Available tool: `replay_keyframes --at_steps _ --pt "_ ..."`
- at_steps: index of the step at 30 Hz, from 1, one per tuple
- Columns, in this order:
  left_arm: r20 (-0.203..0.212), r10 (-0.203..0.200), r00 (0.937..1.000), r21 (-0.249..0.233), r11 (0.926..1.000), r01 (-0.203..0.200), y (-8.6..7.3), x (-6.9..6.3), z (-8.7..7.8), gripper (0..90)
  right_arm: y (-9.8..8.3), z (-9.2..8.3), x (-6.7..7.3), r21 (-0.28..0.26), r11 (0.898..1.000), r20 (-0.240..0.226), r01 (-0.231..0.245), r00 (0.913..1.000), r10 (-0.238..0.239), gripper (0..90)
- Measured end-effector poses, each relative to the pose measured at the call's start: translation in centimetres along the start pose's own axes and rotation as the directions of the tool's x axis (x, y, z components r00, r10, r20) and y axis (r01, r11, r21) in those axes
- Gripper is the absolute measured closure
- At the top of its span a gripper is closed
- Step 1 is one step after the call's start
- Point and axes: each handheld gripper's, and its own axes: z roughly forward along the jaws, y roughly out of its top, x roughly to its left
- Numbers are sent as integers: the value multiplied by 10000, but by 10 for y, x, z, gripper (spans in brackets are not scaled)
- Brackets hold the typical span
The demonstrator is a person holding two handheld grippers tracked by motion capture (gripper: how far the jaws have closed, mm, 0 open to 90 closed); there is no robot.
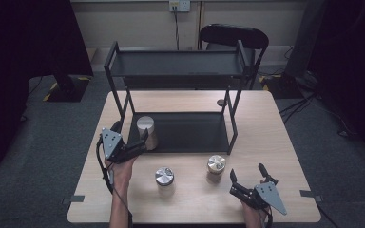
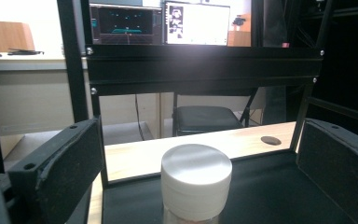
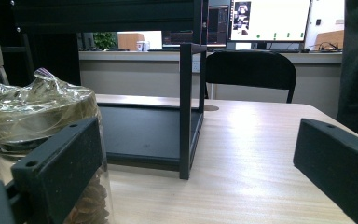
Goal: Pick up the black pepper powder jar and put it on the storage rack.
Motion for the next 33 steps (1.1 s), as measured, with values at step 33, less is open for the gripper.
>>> replay_keyframes --at_steps 33 --pt "-194 -134 9997 -445 9989 126 -35 -11 -44 0 0 0 1 -1 10000 32 0 10000 0 2"
